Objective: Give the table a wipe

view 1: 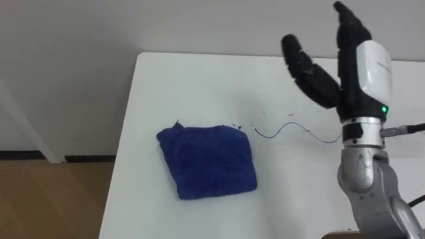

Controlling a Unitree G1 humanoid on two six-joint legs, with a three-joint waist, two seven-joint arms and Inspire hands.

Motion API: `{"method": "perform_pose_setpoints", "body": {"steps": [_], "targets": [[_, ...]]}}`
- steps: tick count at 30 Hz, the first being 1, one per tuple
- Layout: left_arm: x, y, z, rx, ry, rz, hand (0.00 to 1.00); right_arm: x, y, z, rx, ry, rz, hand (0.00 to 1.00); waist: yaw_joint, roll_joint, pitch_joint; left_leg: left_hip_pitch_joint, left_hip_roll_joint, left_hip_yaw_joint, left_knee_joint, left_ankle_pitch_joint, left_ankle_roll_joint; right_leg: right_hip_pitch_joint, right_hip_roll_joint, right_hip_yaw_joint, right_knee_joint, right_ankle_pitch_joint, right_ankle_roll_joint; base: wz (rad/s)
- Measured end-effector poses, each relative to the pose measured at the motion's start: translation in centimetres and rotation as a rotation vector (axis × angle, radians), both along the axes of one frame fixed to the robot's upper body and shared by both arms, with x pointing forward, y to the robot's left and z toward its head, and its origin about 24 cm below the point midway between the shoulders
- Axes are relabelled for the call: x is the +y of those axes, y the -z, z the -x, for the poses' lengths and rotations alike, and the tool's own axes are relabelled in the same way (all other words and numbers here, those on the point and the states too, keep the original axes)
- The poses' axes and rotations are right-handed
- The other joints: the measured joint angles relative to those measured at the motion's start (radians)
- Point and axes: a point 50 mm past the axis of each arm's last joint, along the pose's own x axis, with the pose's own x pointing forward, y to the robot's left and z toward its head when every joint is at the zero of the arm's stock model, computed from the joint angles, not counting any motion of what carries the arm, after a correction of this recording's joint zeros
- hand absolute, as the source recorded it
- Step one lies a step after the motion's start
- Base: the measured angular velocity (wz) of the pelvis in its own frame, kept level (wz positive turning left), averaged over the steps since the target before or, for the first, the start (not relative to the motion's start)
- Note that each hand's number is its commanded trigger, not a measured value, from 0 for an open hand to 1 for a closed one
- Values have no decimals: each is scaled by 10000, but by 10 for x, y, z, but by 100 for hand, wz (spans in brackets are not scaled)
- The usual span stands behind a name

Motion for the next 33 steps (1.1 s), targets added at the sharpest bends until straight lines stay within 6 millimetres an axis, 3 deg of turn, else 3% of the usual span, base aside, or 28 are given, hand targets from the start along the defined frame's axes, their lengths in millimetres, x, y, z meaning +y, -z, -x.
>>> {"method": "perform_pose_setpoints", "body": {"steps": [6, 11, 16, 22, 26, 33], "targets": [[-8, 1, -8, -37, 714, 91, 0, 42, 18, 8, 1140, -1933, 1319, 0, 151, -19, -20, -277, -22, -141, 84, -6, 14, -81, -79, -289, -82, 2, 8, 16], [-11, 1, -16, -162, 939, 127, 0, 52, 37, 12, 2065, -2507, 1944, 0, 270, -65, -51, -337, -17, -319, 79, -3, 19, -14, -98, -553, -98, 8, -2, 16], [-12, 0, -20, -294, 1061, 200, 0, 47, 55, 15, 3167, -2418, 2665, 0, 286, -78, -55, -393, -13, -315, 75, -3, 19, 4, -108, -626, -243, 6, -1, 4], [-12, -1, -26, -487, 1119, 189, 0, 26, 109, 35, 5719, -1893, 3721, 0, 237, -55, -13, -485, -22, -314, 64, -3, 18, -27, -112, -664, -255, 6, -1, 0], [-12, -2, -30, -593, 1134, 190, 0, 23, 114, 37, 5761, -1800, 3863, 0, 143, 5, 18, -488, -19, -333, 62, -3, 18, -15, -112, -658, -276, 6, -1, 2], [-11, -3, -32, -639, 1198, 145, 0, 15, 126, 44, 5965, -1649, 3971, 0, 161, -131, -30, -317, -46, -423, 58, -3, 18, 151, -141, -756, -299, -7, 19, 5]]}}
